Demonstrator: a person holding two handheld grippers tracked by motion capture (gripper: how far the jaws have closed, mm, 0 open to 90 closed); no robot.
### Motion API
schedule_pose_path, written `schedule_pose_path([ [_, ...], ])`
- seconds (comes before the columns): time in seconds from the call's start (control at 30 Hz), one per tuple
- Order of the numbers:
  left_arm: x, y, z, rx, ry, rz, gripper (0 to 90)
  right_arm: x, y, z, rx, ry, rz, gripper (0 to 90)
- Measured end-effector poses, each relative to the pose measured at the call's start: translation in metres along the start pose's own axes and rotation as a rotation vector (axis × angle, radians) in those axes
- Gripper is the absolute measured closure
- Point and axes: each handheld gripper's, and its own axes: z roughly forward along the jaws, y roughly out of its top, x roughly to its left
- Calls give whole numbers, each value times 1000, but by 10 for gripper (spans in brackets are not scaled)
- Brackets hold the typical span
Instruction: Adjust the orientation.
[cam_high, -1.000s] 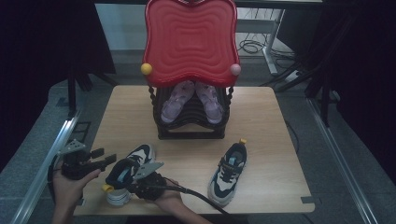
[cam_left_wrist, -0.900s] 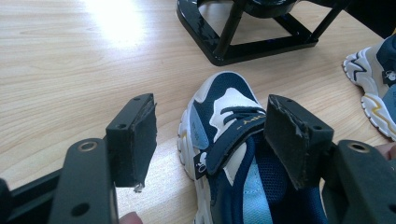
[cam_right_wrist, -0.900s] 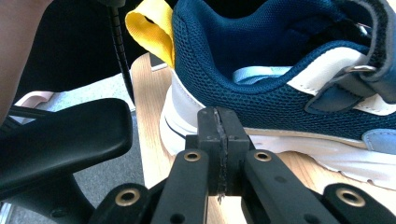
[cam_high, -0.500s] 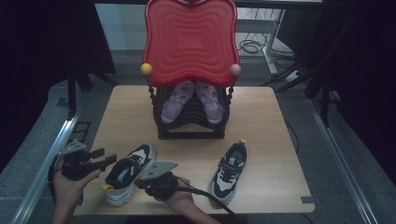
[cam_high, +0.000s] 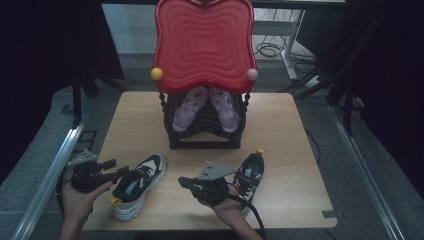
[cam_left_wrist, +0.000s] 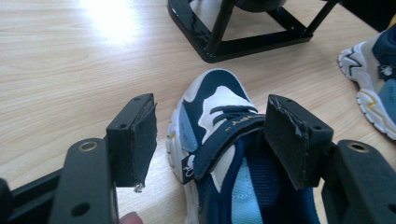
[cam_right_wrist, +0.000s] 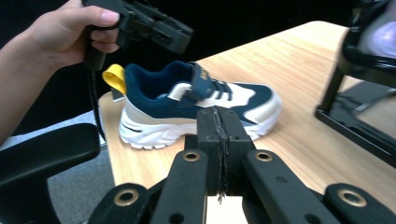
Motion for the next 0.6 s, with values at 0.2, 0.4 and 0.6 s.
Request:
schedule_pose_path([
  [0.2, 2, -1, -3, -6, 6, -5, 352, -8, -8, -13, 7, -37, 8, 889],
  [0.4, -1, 0, 1, 6, -2, 4, 352, -15, -19, -24, 20, -71, 30, 892],
  [0.6, -1, 1, 1, 5, -8, 8, 352, -19, -23, -35, 13, -96, 41, 892],
])
